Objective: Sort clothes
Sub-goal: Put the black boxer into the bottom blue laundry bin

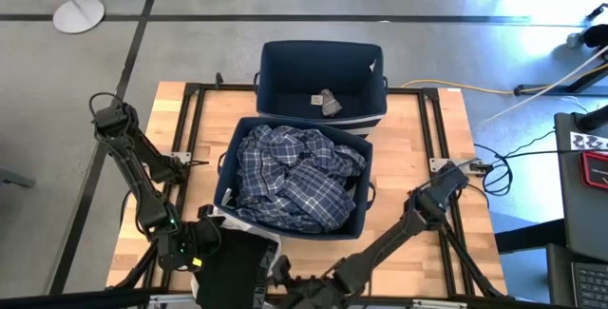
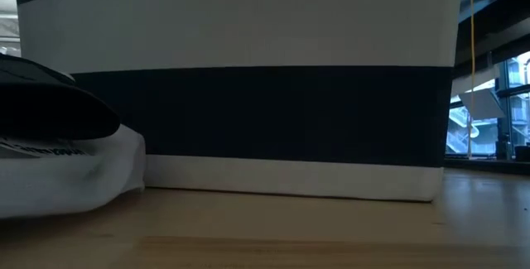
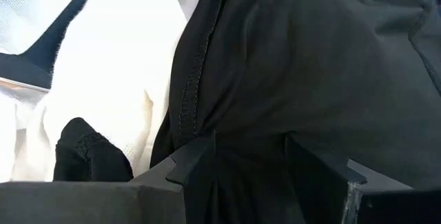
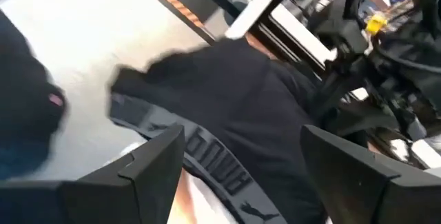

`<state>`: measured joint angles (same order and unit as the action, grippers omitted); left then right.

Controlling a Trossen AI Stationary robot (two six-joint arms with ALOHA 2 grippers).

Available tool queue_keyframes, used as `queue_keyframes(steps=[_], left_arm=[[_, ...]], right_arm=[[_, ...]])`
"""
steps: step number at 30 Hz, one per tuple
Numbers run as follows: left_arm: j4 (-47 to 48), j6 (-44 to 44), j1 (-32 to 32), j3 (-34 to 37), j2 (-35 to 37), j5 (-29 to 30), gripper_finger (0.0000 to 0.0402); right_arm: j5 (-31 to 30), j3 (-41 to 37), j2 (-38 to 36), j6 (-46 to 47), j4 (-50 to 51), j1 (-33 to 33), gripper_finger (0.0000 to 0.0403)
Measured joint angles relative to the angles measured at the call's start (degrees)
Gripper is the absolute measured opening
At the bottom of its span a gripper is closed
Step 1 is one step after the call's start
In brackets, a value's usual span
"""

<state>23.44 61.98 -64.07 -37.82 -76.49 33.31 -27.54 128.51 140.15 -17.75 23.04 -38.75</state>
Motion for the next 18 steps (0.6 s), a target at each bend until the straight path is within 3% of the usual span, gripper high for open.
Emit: queue_keyframes(steps=[5, 18], left_arm=[[0.02, 0.3, 0.0, 0.0, 0.0, 0.97, 0.0166], [0.0, 0.0, -0.02, 0.0, 0.0, 1.45, 0.0166]], right_arm=[[-0.27, 0.06, 3.71, -2.16, -0.19, 1.89, 0.0292], [4.64, -0.48, 4.02, -7.12, 5.9, 5.78, 0.0292]])
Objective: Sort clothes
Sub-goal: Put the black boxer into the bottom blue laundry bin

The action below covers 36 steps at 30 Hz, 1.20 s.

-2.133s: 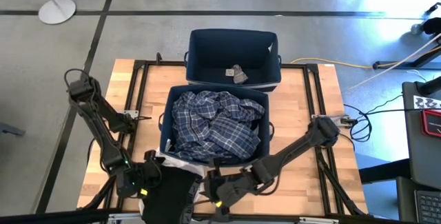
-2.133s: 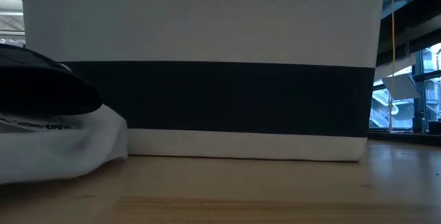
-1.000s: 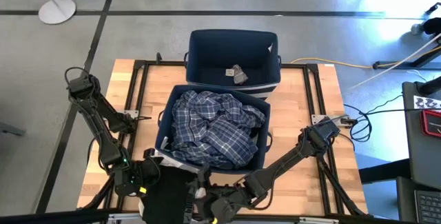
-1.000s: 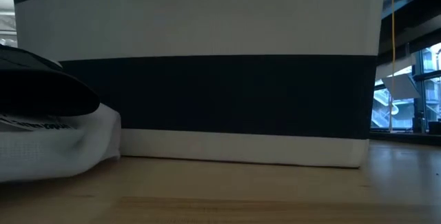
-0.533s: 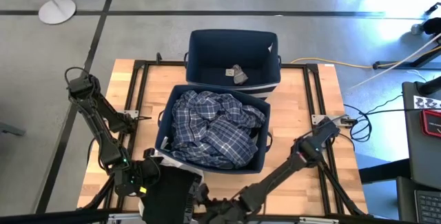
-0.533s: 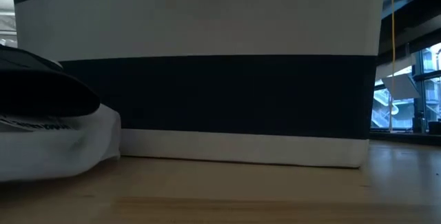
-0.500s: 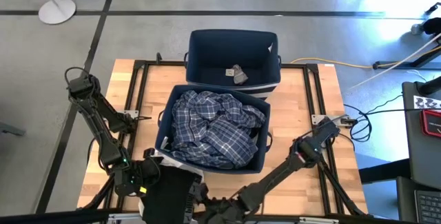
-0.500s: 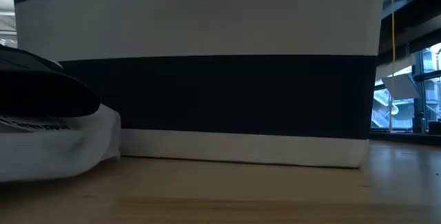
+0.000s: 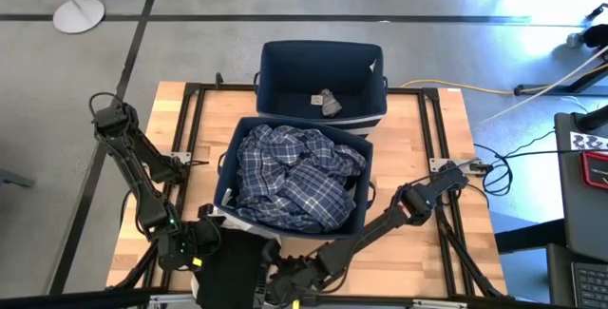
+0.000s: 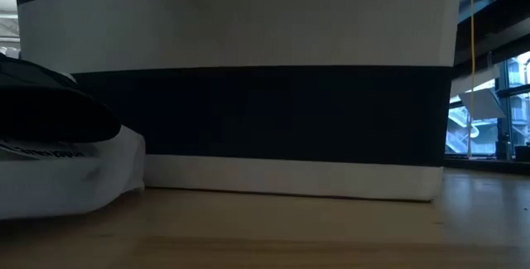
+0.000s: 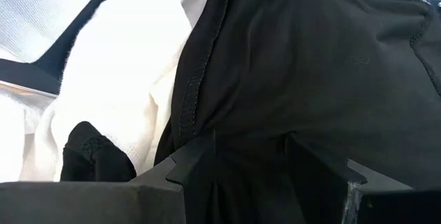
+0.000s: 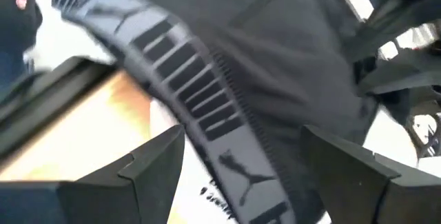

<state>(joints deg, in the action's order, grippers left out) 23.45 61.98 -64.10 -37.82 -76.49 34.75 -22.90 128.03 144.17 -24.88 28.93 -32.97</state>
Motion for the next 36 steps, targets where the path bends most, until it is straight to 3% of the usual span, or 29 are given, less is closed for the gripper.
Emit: queue_keyframes(steps=[6, 10, 18, 36], left_arm=[[-0.01, -0.46, 0.0, 0.0, 0.0, 0.42, 0.0166], [-0.02, -0.49, 0.02, 0.0, 0.0, 0.49, 0.0166], [-0.01, -0.5, 0.02, 0.0, 0.0, 0.69, 0.0166], [0.01, -0.67, 0.02, 0.0, 0.0, 0.66, 0.0166]], right_arm=[[-0.69, -2.42, 0.6, -4.55, -1.95, -0.13, 0.0292], [-4.23, -2.77, 1.41, -5.77, -2.96, -0.01, 0.0292], [-4.1, -2.91, 3.28, -10.1, -5.16, 0.33, 0.0292], [-11.64, 0.35, 3.46, -11.14, -12.75, 0.02, 0.0292]])
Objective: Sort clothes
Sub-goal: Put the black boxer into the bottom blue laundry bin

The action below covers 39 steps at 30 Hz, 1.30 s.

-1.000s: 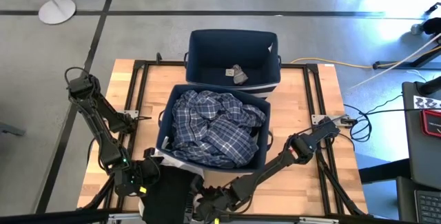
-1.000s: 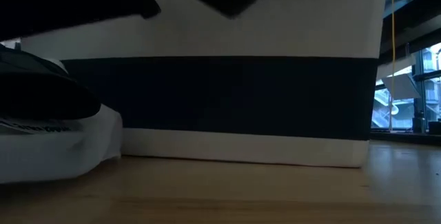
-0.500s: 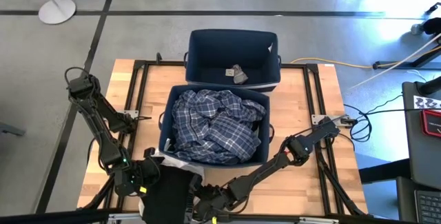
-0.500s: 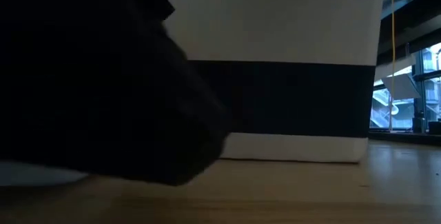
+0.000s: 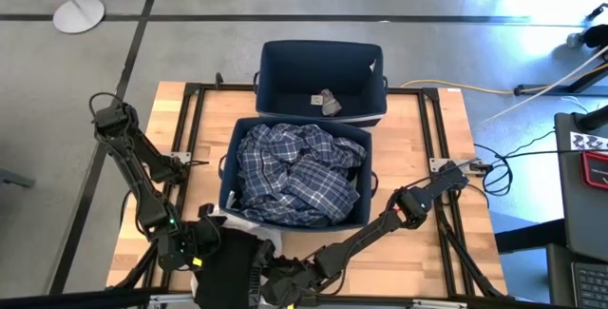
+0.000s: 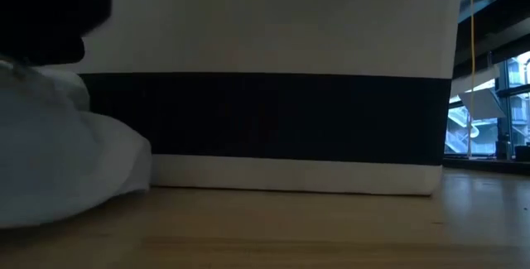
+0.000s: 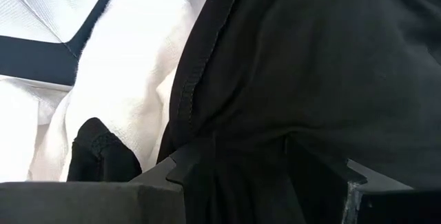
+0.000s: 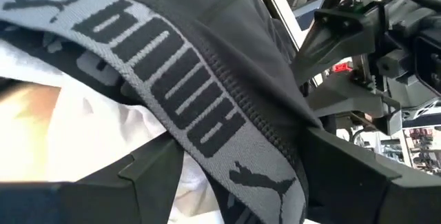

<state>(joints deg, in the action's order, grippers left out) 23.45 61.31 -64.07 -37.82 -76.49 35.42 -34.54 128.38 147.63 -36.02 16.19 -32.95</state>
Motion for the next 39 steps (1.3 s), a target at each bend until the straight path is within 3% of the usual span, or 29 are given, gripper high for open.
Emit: queue_keyframes(steps=[7, 24, 31, 39], left_arm=[[0.01, 0.01, 0.0, 0.0, 0.0, 0.0, 0.0166], [-0.01, 0.01, 0.0, 0.0, 0.0, 0.0, 0.0166], [0.0, 0.01, 0.0, 0.0, 0.0, 0.0, 0.0166], [-0.02, 0.0, -0.07, 0.0, 0.09, -0.25, 0.0166]], right_arm=[[1.84, 0.08, 0.0, 1.12, 0.15, 0.58, 0.0284], [0.54, 0.11, -0.04, 1.21, -0.26, 0.59, 0.0105], [-2.9, 0.11, -0.48, 1.18, -3.03, -0.14, 0.0061], [-6.59, 4.04, -2.14, 1.52, -2.82, -1.12, 0.0039]])
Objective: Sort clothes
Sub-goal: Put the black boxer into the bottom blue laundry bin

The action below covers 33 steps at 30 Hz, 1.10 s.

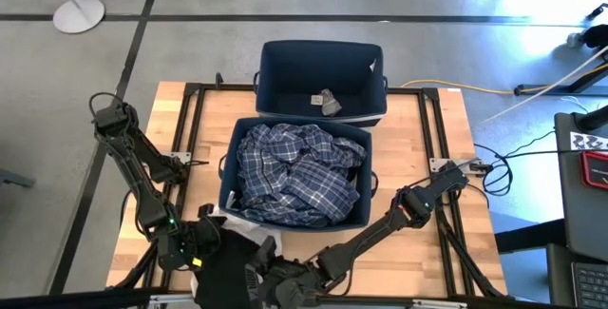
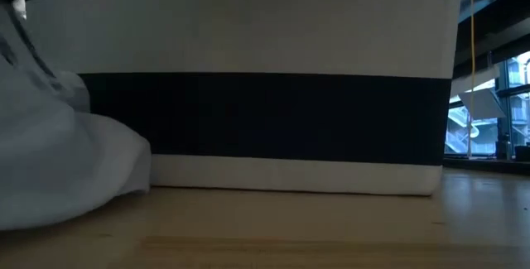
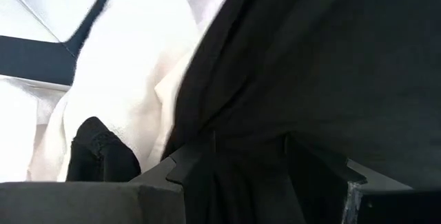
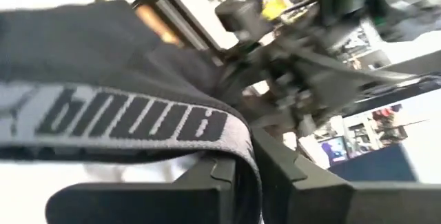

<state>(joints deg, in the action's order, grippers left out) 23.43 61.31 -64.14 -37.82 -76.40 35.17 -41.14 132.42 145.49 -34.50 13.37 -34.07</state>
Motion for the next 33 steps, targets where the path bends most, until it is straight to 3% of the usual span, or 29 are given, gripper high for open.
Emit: queue_keyframes(steps=[10, 19, 33], left_arm=[[0.08, 0.01, -0.37, -0.02, 2.56, -0.9, 0.0166], [-0.15, -3.14, -0.37, -0.07, 7.16, 0.56, 0.0166], [0.24, -3.29, -0.35, -0.02, 7.78, 1.11, 0.0166]], right_arm=[[-7.12, 2.56, -3.91, 0.01, -1.12, -1.71, 0.0025], [-8.75, 2.54, -8.03, -0.39, -2.59, -3.57, 0.0024], [-9.69, 2.51, -15.82, -0.49, -5.8, -5.76, 0.0024]])
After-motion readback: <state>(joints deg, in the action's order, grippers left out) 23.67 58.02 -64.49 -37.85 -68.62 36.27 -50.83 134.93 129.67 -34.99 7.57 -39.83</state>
